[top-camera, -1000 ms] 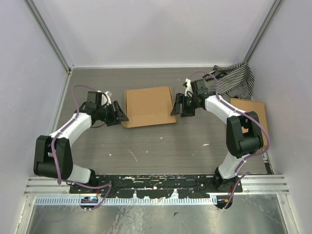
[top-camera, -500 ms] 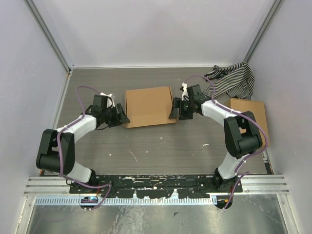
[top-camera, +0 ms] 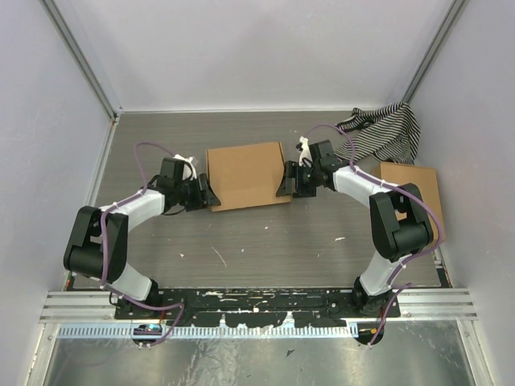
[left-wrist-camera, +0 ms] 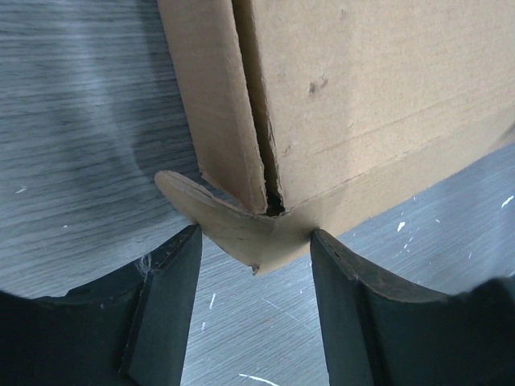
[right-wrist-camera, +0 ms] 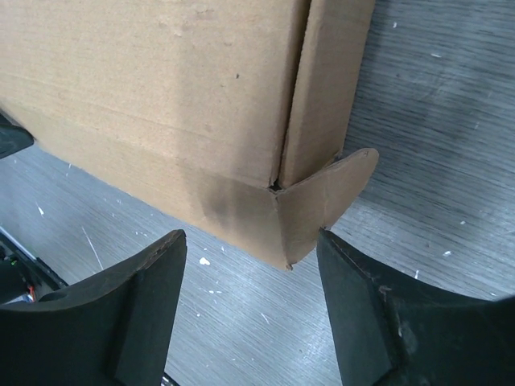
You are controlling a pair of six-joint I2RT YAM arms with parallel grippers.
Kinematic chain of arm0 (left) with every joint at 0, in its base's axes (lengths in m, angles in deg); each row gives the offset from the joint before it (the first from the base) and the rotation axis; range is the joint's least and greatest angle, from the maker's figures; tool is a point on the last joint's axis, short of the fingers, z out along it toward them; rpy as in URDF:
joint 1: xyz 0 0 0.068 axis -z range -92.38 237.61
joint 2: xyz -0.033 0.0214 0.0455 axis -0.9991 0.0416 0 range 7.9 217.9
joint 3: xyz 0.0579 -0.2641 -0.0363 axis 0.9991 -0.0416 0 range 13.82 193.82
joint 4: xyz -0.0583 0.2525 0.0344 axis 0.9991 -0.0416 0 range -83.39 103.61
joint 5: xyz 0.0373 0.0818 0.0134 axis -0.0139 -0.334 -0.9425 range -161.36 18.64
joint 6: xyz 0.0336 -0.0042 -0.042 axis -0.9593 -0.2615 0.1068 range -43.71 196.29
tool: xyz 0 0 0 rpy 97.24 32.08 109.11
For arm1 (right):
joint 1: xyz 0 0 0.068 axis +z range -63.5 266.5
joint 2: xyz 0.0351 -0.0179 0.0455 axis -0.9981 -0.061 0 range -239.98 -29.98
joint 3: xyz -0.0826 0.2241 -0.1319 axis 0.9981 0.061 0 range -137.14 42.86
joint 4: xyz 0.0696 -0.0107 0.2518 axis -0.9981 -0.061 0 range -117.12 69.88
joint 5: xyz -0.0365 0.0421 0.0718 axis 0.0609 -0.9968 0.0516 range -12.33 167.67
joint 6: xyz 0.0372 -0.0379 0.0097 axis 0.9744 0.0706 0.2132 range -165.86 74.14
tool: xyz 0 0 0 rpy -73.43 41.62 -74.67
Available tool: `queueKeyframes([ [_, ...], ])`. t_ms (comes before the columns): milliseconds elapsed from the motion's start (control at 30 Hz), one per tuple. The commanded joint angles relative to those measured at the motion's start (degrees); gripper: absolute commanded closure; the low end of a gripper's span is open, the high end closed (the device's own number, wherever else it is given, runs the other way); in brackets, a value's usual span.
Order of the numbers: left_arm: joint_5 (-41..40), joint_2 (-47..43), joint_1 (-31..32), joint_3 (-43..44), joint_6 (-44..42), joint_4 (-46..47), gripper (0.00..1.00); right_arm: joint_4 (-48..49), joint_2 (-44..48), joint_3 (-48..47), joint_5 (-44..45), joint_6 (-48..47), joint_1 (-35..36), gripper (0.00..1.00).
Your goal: Fold the paper box
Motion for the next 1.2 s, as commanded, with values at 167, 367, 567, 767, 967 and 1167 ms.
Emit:
queueKeyframes([
  [167,6.2,-2.1,0.4,1.3,-0.3,-2.2,0.44,0.2,3.8,-1.1,-4.3,-1.0,0.2,0.35],
  [367,8.5,-4.2,0.4,2.9,0.6,-3.7,0.49,0.2,5.0,-1.2,-5.6,-0.8,0.2,0.40],
  [567,9.5,-5.8,0.4,5.3,1.6,-7.2,0.51,-2.6,7.2,-2.7,-4.7,-0.8,0.2,0.40],
  [767,11.3,-5.3,0.2,6.9,1.8,-9.6,0.51,-6.2,7.6,-4.9,-3.6,-1.3,0.2,0.40],
  [967,11.6,-4.0,-0.1,6.4,1.4,-9.5,0.51,-6.4,6.6,-4.6,-3.8,-1.6,0.2,0.40],
  [1167,11.4,-1.3,-0.2,5.4,0.8,-8.5,0.51,-6.7,5.4,-3.8,-1.8,-2.3,0.2,0.40],
])
